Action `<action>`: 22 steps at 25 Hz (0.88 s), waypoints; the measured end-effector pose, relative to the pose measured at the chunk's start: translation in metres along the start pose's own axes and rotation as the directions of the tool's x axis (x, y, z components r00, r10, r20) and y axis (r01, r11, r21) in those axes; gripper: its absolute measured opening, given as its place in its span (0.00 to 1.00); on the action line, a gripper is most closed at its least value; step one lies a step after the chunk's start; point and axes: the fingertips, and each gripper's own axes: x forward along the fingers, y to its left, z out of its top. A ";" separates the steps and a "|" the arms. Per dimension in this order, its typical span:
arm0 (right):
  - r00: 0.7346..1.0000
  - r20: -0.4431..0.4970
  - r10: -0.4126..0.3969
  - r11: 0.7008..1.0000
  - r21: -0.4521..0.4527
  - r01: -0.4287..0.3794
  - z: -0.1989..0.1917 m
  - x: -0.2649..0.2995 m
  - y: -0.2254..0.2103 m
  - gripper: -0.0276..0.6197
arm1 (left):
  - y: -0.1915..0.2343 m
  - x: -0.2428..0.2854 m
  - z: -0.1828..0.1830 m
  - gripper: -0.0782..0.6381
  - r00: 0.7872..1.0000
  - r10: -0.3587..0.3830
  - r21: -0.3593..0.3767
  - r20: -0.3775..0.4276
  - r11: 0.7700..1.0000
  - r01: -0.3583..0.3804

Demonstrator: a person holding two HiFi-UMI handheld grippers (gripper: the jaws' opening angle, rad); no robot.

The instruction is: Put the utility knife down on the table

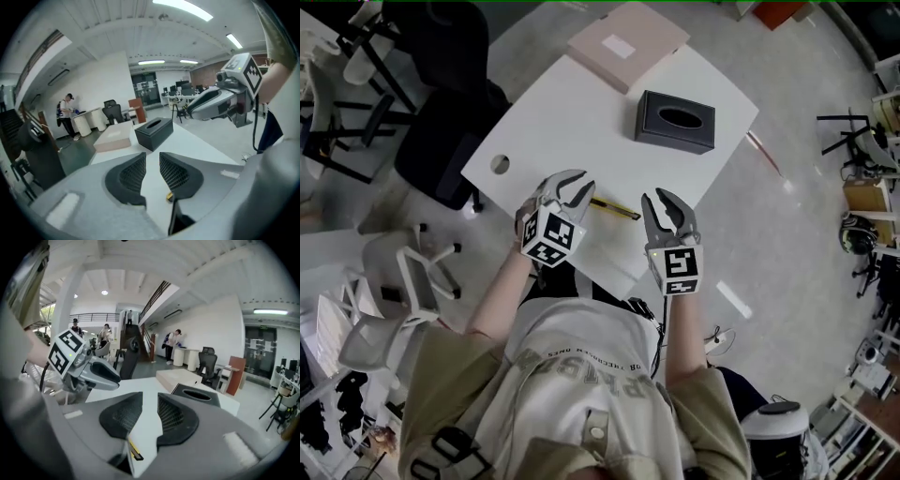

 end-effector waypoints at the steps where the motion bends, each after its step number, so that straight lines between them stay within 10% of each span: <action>1: 0.999 0.030 -0.033 0.999 0.012 0.032 0.009 -0.007 -0.003 0.20 | 0.004 -0.007 0.008 0.24 0.999 0.041 -0.028 0.034 0.999 -0.040; 7: 0.968 0.194 -0.160 0.986 0.079 0.147 0.061 -0.038 -0.008 0.15 | 0.022 -0.053 0.061 0.22 0.946 0.245 -0.157 0.211 0.964 -0.214; 17: 0.932 0.301 -0.203 0.976 -0.010 0.216 0.096 -0.070 0.009 0.11 | 0.025 -0.104 0.103 0.12 0.848 0.375 -0.213 0.375 0.925 -0.315; 22: 0.904 0.337 -0.262 0.962 0.018 0.272 0.109 -0.083 0.001 0.05 | 0.020 -0.113 0.107 0.12 0.843 0.376 -0.213 0.385 0.925 -0.315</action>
